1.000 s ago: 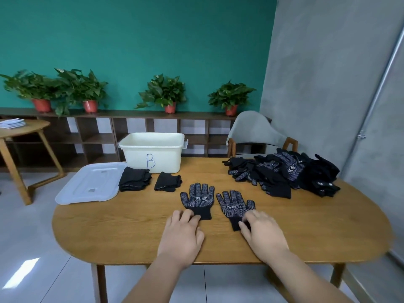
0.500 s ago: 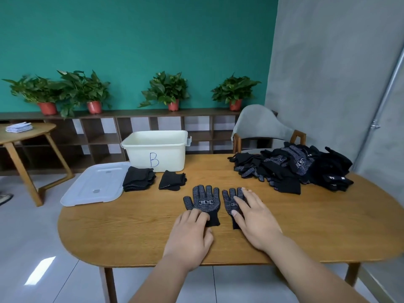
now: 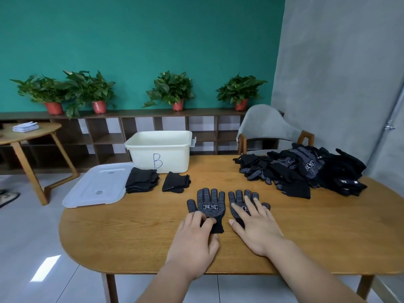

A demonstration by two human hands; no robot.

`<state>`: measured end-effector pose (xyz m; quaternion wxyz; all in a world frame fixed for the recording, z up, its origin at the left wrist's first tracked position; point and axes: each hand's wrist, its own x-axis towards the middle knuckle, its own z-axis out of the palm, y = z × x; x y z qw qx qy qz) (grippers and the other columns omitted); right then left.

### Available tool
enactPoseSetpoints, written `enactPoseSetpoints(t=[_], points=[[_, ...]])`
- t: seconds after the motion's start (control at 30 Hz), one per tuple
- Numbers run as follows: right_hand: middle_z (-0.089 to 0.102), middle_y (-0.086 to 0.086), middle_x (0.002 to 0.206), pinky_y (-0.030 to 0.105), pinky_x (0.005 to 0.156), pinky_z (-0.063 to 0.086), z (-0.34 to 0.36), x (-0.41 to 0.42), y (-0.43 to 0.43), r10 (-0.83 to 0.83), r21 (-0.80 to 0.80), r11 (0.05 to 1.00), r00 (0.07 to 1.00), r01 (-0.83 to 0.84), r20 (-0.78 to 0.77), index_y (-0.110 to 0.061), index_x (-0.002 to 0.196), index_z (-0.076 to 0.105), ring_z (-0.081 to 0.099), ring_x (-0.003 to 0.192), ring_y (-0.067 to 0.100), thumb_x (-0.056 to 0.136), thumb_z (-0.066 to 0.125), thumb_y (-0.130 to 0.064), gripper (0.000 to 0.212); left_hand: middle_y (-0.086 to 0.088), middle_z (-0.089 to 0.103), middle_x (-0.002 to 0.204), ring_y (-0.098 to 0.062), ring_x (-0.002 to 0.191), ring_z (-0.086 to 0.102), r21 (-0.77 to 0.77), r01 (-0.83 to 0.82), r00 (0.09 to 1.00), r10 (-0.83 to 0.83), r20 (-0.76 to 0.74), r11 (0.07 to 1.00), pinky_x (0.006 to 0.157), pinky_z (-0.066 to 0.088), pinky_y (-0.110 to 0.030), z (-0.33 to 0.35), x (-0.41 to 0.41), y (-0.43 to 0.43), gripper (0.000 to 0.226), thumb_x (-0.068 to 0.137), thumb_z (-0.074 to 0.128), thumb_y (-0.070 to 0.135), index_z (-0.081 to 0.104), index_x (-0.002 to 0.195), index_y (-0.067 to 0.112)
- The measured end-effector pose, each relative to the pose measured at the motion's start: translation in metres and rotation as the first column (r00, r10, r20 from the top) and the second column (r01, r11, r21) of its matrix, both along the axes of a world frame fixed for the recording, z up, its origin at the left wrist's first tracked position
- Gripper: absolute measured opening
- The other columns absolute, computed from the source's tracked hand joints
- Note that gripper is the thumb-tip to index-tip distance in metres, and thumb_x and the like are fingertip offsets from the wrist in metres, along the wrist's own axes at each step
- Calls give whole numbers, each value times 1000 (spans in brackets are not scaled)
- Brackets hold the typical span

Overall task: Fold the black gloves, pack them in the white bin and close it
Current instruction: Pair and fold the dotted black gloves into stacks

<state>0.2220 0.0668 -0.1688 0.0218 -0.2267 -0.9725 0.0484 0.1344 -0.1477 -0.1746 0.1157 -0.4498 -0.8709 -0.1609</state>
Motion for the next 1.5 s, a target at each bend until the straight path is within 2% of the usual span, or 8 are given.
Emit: enactPoseSetpoints(t=[0.17,0.37,0.6,0.7,0.8,0.93,1.3,1.5], points=[[-10,-3,175,46,130,-4,-3,0,1,2,-20,1000,1000,-2,-7,-51,163,1,-17,160,24,99,6,-78,70,13,30,163,-11,154,18,-23,44,998,-43,35,999,129,14,-32,-1,-2,0,55,107,28,53,39,157,35],[37,-15,165,34,128,21,-5,17,-13,55,66,997,955,-37,-292,-38,155,47,24,156,9,103,7,-68,72,15,25,170,-11,161,9,-51,54,997,-51,53,997,131,8,-38,-4,-5,1,60,107,20,63,39,159,40],[25,-15,169,39,128,21,-8,30,-18,47,45,998,962,-36,-267,-40,157,40,10,159,14,109,24,-56,53,19,26,170,-8,161,4,-57,95,993,-91,71,994,132,7,-38,0,-1,-3,72,101,21,75,43,159,38],[56,-3,131,41,95,48,-13,32,-18,-92,136,978,908,160,-409,-30,122,68,46,126,22,101,47,-45,33,19,26,167,-8,158,8,-21,81,995,-80,53,997,130,15,-39,2,1,-6,70,100,26,75,42,159,38],[53,-3,104,39,78,45,-14,33,-17,-247,133,936,879,325,-407,-30,102,67,46,99,21,95,53,-48,24,20,36,148,-6,142,25,15,51,998,-51,30,999,123,24,-31,5,4,-7,65,100,28,72,49,152,38],[59,-5,116,39,84,45,-18,32,-11,-297,95,927,866,362,-402,-32,114,66,45,107,22,97,50,-49,28,21,40,131,-5,127,34,4,34,999,-34,28,999,114,29,-28,6,5,-7,62,100,27,71,54,145,38],[55,10,131,48,114,30,-14,36,-5,-572,-80,799,713,596,-405,-27,111,71,33,137,36,88,61,-67,47,22,41,135,-4,130,34,17,33,998,-34,45,999,115,30,-29,3,4,-7,61,101,28,69,54,146,37],[58,3,128,45,113,32,-16,36,1,-541,-175,836,729,520,-420,-34,99,75,36,132,33,93,65,-56,24,22,42,136,-4,129,34,18,31,999,-32,42,999,113,31,-28,2,4,-8,61,102,29,68,54,147,37]])
